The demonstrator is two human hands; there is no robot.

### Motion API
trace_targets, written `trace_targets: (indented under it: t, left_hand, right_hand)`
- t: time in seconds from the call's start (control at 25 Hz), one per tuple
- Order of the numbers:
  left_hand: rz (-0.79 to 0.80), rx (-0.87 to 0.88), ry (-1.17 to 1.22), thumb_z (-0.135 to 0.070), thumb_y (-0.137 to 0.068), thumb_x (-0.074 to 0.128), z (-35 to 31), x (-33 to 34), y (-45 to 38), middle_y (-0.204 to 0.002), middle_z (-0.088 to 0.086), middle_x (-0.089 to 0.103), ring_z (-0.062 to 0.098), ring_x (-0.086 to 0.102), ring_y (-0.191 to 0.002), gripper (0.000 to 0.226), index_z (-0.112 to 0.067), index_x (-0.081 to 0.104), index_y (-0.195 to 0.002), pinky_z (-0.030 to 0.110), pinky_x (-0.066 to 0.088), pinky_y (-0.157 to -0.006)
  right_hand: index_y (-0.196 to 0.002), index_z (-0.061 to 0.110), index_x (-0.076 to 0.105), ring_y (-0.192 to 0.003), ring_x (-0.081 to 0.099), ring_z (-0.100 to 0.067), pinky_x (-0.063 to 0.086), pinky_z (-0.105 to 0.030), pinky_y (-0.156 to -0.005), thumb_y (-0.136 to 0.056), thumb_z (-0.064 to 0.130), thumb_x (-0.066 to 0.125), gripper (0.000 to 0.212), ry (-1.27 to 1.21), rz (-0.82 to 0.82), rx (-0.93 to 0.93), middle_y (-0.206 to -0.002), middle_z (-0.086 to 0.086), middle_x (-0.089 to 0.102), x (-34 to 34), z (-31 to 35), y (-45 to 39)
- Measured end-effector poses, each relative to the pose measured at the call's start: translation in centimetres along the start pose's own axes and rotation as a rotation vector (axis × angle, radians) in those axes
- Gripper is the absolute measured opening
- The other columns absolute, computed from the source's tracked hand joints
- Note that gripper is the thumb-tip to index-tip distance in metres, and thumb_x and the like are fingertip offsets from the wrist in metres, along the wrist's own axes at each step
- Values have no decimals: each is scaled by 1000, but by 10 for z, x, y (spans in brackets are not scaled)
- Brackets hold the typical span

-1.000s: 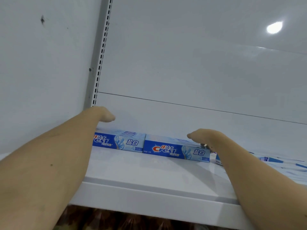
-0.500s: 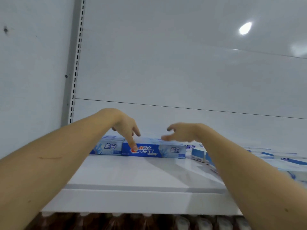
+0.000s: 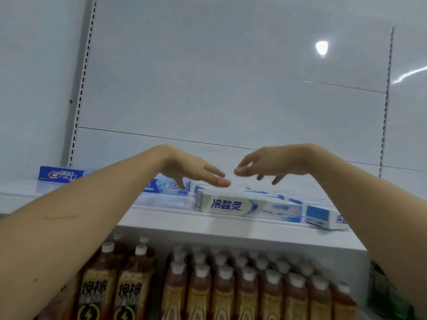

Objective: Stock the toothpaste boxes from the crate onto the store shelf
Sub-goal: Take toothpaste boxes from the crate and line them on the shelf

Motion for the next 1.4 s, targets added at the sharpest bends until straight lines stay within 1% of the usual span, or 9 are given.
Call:
trace_targets:
  t: [0.16,0.32,0.52,0.76,0.88,1.04,1.2,1.32,1.4]
  left_hand:
    - [34,-113,-78,-59,-77,71,-26,31,0,-162,-7,19,18,21,-148,92,-43,22,-153,47,30,-116]
    - [75,-181,-235,-60,-83,65,-24,40,-1,-163,-11,13,14,18,-149,91,-42,11,-155,35,19,-121]
    - [99,-217,-391,-75,-82,50,-19,36,-15,-164,-14,2,19,9,-151,92,-46,0,-153,44,10,-122]
    - [60,-161,-549,-80,-82,41,3,25,-54,-164,-11,11,21,17,-149,90,-45,-2,-154,42,14,-120]
    - [49,-165,-570,-83,-80,39,22,16,-74,-162,-10,18,25,22,-147,88,-50,-1,-152,46,18,-119]
    - [18,-158,-560,-84,-79,41,42,9,-90,-163,-10,17,24,23,-148,87,-54,2,-150,46,19,-119]
    - [-31,-47,-353,-97,-61,32,50,-10,-87,-164,-12,11,17,14,-150,110,-43,8,-154,46,9,-122]
    - [-182,-116,-55,-107,-35,23,78,-45,-82,-164,-7,14,21,9,-151,140,-36,16,-156,53,4,-121]
    - [-221,-215,-6,-101,-50,17,94,-62,-79,-162,-1,23,24,11,-151,126,-32,22,-155,53,8,-121]
  right_hand:
    - [-145,34,40,-129,49,-24,44,-47,-107,-78,53,73,77,175,167,31,-148,1,44,4,-34,26]
    - [-142,25,48,-128,51,-25,38,-47,-111,-80,49,75,73,506,129,44,-144,1,51,16,-53,20]
    - [-134,22,57,-111,60,-22,46,-42,-101,-79,43,76,62,523,83,69,-126,3,64,24,-70,2]
    - [-125,19,63,-101,62,-24,51,-37,-93,-85,27,74,43,513,40,77,-114,1,67,40,-72,-41]
    - [-129,19,59,-94,55,-24,44,-31,-78,-89,20,67,40,511,20,74,-111,-1,63,48,-70,-63]
    - [-133,22,54,-92,52,-23,41,-27,-67,-92,24,61,42,431,3,69,-107,4,53,51,-68,-76]
    - [-143,26,46,-120,56,-22,52,-36,-96,-86,60,61,68,67,52,179,-142,4,49,37,-79,-75]
    - [-144,12,45,-124,52,-24,53,-45,-96,-91,68,42,76,-171,-138,293,-146,-5,46,15,-83,-85]
    - [-145,11,42,-122,53,-26,54,-48,-94,-94,66,35,76,-195,-204,352,-147,-8,45,12,-79,-98]
Point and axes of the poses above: each hand's wrist, its own y-axis away from the middle knuckle, its own x-axis out of the palm, z = x × y, the point moved 4 cm from there along -y, towards the middle knuckle
